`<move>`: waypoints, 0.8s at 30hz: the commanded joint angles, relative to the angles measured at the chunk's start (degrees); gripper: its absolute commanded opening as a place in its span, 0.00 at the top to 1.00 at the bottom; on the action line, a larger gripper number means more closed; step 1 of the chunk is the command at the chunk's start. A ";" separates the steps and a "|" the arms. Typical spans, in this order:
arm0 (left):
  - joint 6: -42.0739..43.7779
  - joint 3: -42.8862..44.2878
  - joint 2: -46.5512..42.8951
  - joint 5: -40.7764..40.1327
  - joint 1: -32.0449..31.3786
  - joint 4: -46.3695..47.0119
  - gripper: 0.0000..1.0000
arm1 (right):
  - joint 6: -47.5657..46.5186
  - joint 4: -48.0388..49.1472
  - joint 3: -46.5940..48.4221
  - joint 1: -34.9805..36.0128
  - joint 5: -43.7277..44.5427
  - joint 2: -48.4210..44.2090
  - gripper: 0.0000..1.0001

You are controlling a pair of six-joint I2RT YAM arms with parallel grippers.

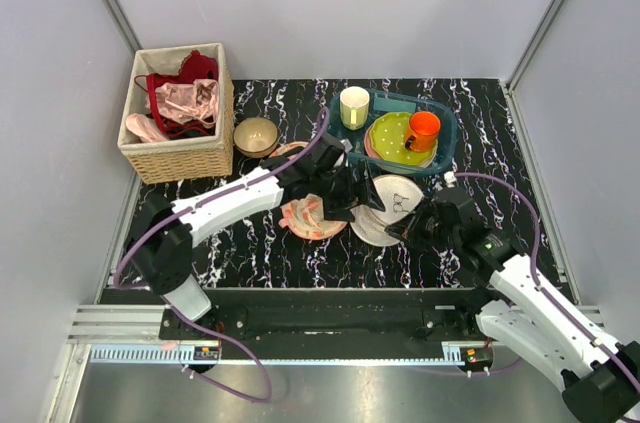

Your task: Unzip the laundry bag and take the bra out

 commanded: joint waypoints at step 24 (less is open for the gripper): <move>5.81 14.15 5.42 1.24 6.56 -1.25 1.00 | -1.50 -12.36 -0.67 0.06 4.97 -13.73 1.00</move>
